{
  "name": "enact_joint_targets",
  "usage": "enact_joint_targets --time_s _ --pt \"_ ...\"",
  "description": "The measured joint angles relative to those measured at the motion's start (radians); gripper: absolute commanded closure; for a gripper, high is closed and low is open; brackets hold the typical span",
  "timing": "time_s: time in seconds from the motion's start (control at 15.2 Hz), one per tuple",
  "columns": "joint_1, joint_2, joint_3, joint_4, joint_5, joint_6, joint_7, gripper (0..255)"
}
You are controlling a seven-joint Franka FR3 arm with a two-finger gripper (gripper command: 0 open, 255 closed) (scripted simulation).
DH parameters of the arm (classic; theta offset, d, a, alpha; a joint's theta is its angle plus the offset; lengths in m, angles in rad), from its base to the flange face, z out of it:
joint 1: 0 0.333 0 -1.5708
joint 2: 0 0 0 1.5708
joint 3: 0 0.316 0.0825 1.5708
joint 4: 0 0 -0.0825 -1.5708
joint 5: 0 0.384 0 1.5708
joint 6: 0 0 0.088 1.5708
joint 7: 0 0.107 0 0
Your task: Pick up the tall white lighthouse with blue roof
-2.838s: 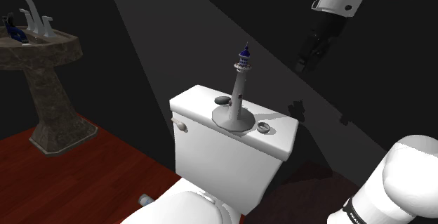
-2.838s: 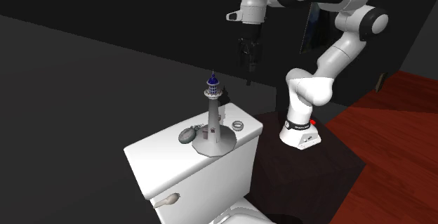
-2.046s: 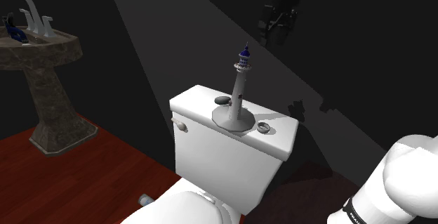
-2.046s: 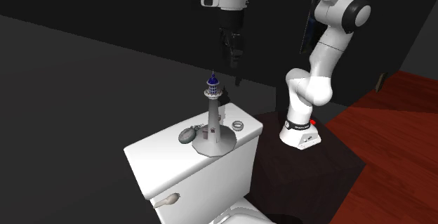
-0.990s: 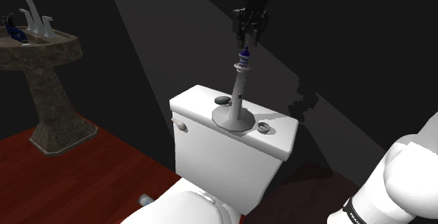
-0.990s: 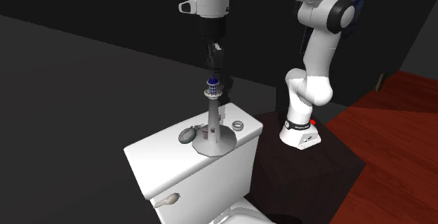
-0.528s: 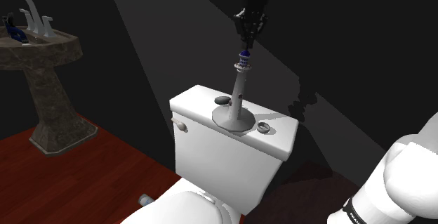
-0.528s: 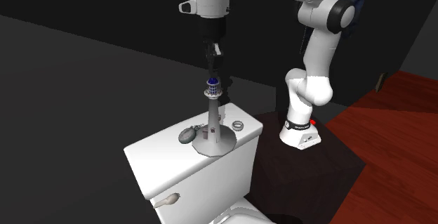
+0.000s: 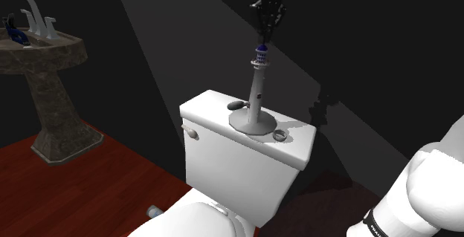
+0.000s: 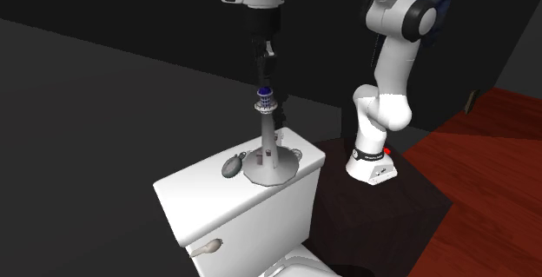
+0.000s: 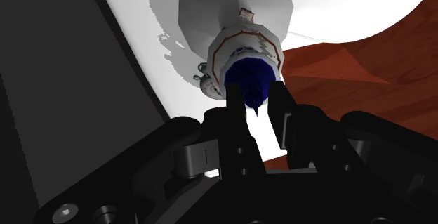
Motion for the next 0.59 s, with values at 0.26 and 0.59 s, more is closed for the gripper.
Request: enact_joint_targets --time_s 0.26,0.59 --pt "0.002 0.043 0.004 0.105 -0.01 -0.063 0.004 255" --pt "0.01 0.095 0.012 0.248 -0.023 -0.156 0.013 255"
